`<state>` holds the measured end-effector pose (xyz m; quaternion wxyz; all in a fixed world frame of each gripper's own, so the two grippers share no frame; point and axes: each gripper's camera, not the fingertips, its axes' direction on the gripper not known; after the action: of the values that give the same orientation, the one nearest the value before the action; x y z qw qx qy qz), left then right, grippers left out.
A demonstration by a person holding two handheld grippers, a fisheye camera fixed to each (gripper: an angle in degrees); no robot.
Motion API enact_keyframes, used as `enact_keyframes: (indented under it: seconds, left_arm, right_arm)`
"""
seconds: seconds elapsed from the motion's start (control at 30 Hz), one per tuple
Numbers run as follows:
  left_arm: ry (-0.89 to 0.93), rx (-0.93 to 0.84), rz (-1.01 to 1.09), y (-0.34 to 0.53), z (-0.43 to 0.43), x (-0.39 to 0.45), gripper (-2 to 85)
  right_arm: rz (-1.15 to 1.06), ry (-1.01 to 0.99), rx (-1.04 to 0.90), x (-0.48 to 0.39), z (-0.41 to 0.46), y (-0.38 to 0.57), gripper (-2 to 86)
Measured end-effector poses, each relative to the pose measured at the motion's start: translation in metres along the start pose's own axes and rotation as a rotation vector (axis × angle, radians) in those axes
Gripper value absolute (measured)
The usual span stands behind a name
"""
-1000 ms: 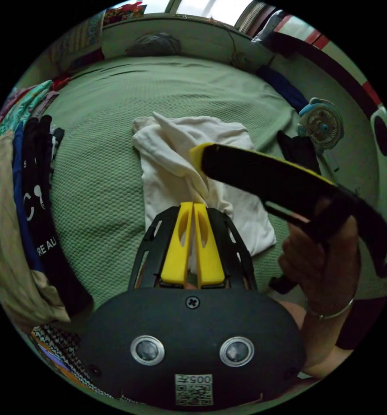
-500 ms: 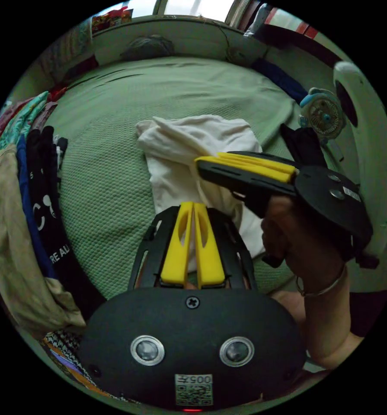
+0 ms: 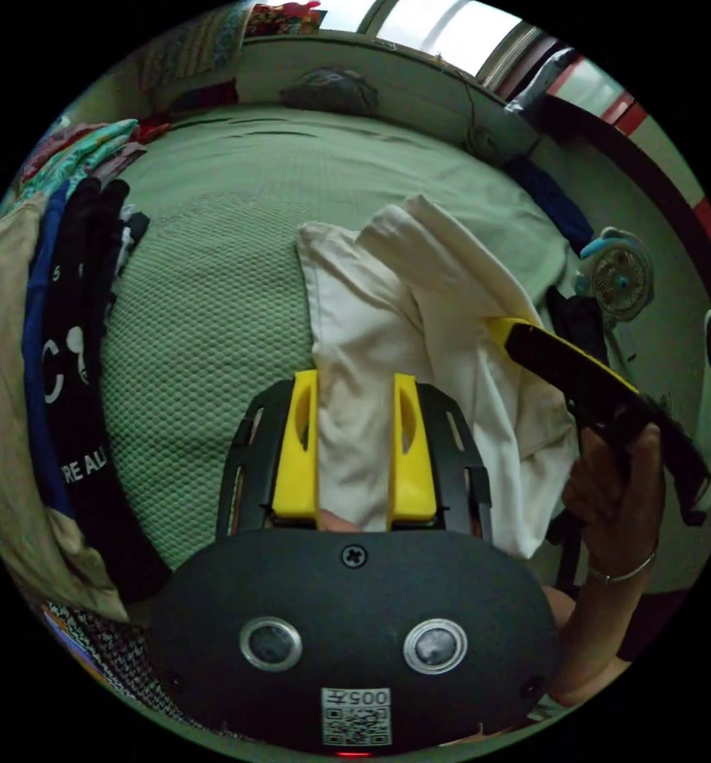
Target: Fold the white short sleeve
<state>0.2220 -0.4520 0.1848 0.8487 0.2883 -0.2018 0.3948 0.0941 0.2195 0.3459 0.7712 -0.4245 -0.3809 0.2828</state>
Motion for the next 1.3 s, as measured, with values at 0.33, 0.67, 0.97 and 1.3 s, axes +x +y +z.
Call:
enact_keyframes:
  seconds: [0.33, 0.67, 0.97, 1.3]
  left_arm:
    - [0.063, 0.022, -0.08, 0.009, -0.014, -0.005, 5.2]
    - [0.022, 0.118, -0.088, 0.017, -0.061, -0.012, 4.5]
    - [-0.08, 0.143, -0.166, 0.034, -0.088, -0.043, 4.6]
    - [-0.179, 0.121, -0.132, 0.036, -0.103, -0.033, 4.8]
  right_arm:
    - [0.016, 0.02, 0.021, 0.019, -0.011, 0.017, 0.4]
    - [0.032, 0.038, 0.079, 0.04, -0.024, 0.022, -0.8]
    - [0.062, 0.068, 0.108, 0.064, -0.036, 0.024, -0.9]
    - [0.412, 0.188, 0.133, 0.169, -0.052, 0.045, -0.5]
